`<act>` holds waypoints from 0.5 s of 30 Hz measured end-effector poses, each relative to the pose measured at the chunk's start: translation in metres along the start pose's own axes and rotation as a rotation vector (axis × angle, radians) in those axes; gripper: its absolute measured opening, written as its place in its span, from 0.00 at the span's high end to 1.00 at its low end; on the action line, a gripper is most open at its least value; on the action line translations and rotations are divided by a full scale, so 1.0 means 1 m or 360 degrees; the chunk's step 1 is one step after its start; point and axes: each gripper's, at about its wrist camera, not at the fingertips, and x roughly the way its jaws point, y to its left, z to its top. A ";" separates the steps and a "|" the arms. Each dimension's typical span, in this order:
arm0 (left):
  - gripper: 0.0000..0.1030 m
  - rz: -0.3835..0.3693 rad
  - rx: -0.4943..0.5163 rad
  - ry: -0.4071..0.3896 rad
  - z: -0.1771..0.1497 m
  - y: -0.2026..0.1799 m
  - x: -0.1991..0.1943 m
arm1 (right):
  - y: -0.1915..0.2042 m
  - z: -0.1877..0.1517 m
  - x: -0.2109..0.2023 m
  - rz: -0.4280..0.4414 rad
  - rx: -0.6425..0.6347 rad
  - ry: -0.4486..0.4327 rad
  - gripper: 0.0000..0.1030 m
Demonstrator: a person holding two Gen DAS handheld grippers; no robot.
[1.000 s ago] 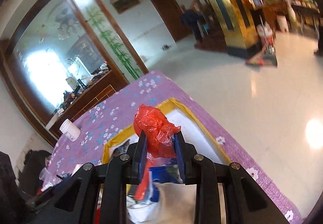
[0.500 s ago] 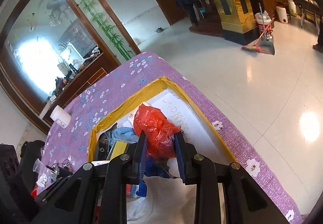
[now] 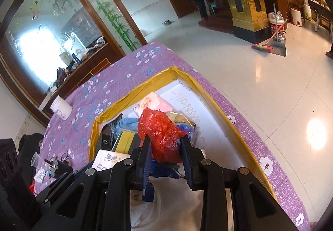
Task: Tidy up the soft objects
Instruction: 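Carry the Face pack with the left tool while the right tool carries the red bag to the tray, then open the right tool over the tray while the left tool releases the Face pack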
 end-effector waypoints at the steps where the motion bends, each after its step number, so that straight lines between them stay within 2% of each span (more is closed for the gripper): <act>1: 0.53 -0.0008 0.0004 -0.0003 0.000 -0.001 0.000 | 0.001 0.000 0.000 -0.0001 -0.0002 0.0002 0.71; 12: 0.46 -0.0021 0.0026 -0.0012 -0.002 -0.004 -0.003 | 0.003 -0.002 -0.002 -0.0006 -0.0001 -0.0014 0.70; 15: 0.43 -0.0021 0.0026 -0.0015 -0.002 -0.004 -0.003 | 0.003 -0.002 -0.004 0.0002 0.0001 -0.0019 0.67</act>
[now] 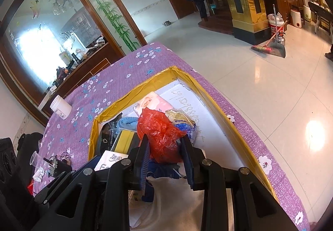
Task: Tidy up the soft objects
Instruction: 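Open the right tool over the tray while the left tool releases the Face pack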
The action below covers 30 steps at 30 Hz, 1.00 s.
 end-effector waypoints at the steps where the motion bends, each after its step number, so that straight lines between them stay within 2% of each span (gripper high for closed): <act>1: 0.42 -0.0001 -0.0001 0.0000 0.000 0.000 0.000 | -0.001 0.000 -0.001 0.0003 0.0002 -0.0003 0.64; 3: 0.38 -0.0001 -0.0002 -0.0003 0.000 -0.001 -0.001 | -0.002 0.000 -0.004 0.0013 0.0007 -0.0021 0.58; 5: 0.37 0.0001 -0.0001 -0.0016 0.001 -0.001 -0.003 | -0.002 0.001 -0.009 0.0016 0.0007 -0.0053 0.46; 7: 0.35 0.0004 0.0000 -0.0027 0.002 -0.002 -0.005 | -0.002 0.001 -0.014 0.0022 0.0006 -0.0097 0.42; 14: 0.30 0.0001 0.0018 -0.0073 0.003 -0.005 -0.014 | -0.007 0.004 -0.026 0.0037 0.0061 -0.0194 0.42; 24: 0.28 0.0043 0.0066 -0.0115 0.002 -0.013 -0.023 | -0.010 0.006 -0.032 0.0012 0.0084 -0.0257 0.42; 30: 0.27 0.0166 0.0019 -0.0135 -0.002 -0.010 -0.043 | -0.010 0.003 -0.041 -0.0030 0.0077 -0.0348 0.42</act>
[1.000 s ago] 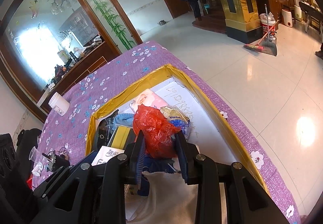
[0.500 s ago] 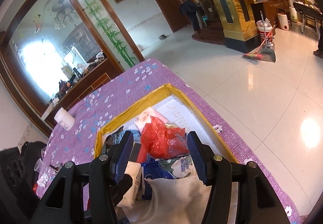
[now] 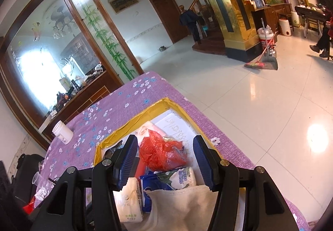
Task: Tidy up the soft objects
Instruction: 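Open the right tool over the tray while the left tool releases the Face pack, then withdraw both tools from the tray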
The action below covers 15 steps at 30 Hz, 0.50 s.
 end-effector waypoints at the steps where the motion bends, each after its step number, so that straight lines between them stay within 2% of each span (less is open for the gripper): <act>1: 0.26 0.0025 0.0003 -0.0004 -0.002 -0.001 -0.004 | -0.001 -0.002 -0.004 0.0000 -0.0004 -0.0019 0.41; 5: 0.17 0.0205 0.0024 -0.0059 -0.016 0.003 -0.029 | 0.003 -0.017 -0.021 -0.0011 -0.0049 -0.0057 0.32; 7: 0.13 0.0254 0.0018 -0.0084 -0.029 0.005 -0.043 | 0.008 -0.034 -0.040 0.0002 -0.0102 -0.0074 0.29; 9: 0.08 0.0308 0.0044 -0.0085 -0.043 0.007 -0.051 | 0.012 -0.049 -0.059 -0.0004 -0.0160 -0.0116 0.21; 11: 0.05 0.0336 0.0084 -0.0064 -0.056 0.006 -0.056 | 0.015 -0.066 -0.080 -0.0048 -0.0221 -0.0177 0.13; 15: 0.05 0.0385 0.0129 -0.0018 -0.082 0.007 -0.065 | 0.014 -0.091 -0.109 -0.0190 -0.0312 -0.0238 0.09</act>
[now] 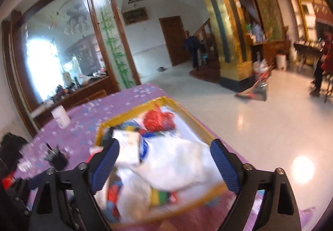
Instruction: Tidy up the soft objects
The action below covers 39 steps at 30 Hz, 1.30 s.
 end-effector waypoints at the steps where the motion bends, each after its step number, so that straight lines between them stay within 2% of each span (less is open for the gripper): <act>1: 0.05 -0.0004 -0.0017 0.0008 -0.006 0.003 -0.002 | -0.003 -0.003 -0.004 -0.0015 0.0007 -0.0002 0.09; 4: 0.03 0.0022 -0.0048 -0.0033 -0.021 0.010 -0.010 | -0.009 -0.014 -0.015 -0.0050 0.0049 0.0021 0.09; 9: 0.00 0.0058 -0.0086 -0.0076 -0.039 0.020 -0.023 | 0.002 -0.033 -0.026 -0.0063 -0.0032 0.0053 0.09; 11: 0.00 0.0001 -0.0116 -0.0067 -0.040 0.024 -0.023 | 0.008 -0.039 -0.028 -0.0059 -0.0050 0.0059 0.09; 14: 0.00 -0.0072 -0.0188 0.0012 -0.039 0.034 -0.017 | 0.020 -0.045 -0.029 -0.0035 -0.0105 0.0083 0.09; 19: 0.00 -0.0084 -0.0300 -0.0011 -0.042 0.046 -0.018 | 0.030 -0.048 -0.032 -0.0035 -0.0159 0.0048 0.08; 25: 0.00 -0.0104 -0.0294 -0.0054 -0.043 0.043 -0.021 | 0.027 -0.049 -0.028 -0.0061 -0.0159 0.0043 0.08; 28: 0.00 -0.0035 -0.0264 -0.0065 -0.042 0.038 -0.022 | 0.025 -0.051 -0.027 -0.0067 -0.0156 0.0040 0.08; 33: 0.00 -0.0025 -0.0267 -0.0077 -0.041 0.039 -0.023 | 0.022 -0.051 -0.027 -0.0083 -0.0154 0.0021 0.08; 39: 0.00 0.0040 -0.0239 -0.0096 -0.040 0.036 -0.025 | 0.019 -0.051 -0.027 -0.0086 -0.0144 0.0019 0.06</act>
